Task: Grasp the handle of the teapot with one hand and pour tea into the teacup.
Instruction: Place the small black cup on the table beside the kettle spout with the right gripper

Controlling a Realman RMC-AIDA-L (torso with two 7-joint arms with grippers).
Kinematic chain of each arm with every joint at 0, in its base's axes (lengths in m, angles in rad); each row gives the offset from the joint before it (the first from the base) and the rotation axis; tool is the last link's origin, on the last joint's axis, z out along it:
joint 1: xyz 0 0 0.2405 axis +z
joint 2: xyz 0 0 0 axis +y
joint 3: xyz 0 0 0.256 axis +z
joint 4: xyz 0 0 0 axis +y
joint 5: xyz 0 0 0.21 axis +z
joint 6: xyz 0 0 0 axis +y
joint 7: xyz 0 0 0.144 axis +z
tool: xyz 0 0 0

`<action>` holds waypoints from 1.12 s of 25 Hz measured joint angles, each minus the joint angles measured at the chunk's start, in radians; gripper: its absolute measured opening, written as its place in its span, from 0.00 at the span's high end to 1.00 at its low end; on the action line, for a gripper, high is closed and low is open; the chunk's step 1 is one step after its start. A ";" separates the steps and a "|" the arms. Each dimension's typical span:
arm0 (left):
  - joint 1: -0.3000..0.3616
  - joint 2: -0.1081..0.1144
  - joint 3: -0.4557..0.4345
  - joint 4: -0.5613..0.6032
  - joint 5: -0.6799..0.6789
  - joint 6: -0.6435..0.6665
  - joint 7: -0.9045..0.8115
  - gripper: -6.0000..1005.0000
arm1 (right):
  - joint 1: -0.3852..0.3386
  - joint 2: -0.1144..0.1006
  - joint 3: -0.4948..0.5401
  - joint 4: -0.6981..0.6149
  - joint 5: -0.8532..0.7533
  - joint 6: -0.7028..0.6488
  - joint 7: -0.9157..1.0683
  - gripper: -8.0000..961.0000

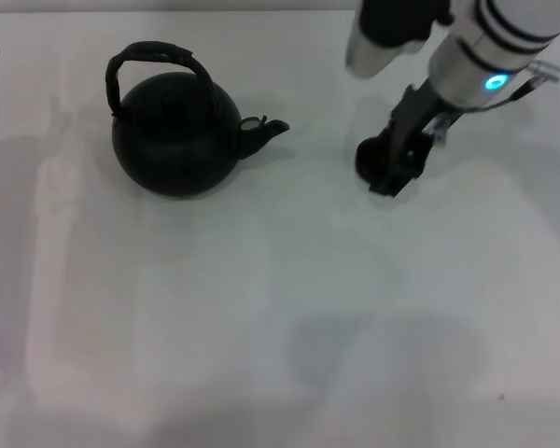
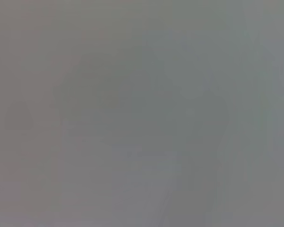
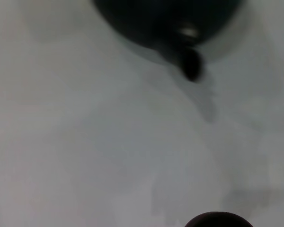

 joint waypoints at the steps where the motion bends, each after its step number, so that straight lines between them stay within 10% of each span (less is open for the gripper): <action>1: 0.000 0.000 0.000 0.000 0.000 0.000 0.000 0.12 | -0.003 0.000 -0.022 -0.009 0.014 0.001 0.000 0.24; 28: 0.002 0.000 0.006 -0.011 0.007 -0.001 0.000 0.12 | -0.022 0.007 -0.336 -0.069 0.143 0.115 0.013 0.24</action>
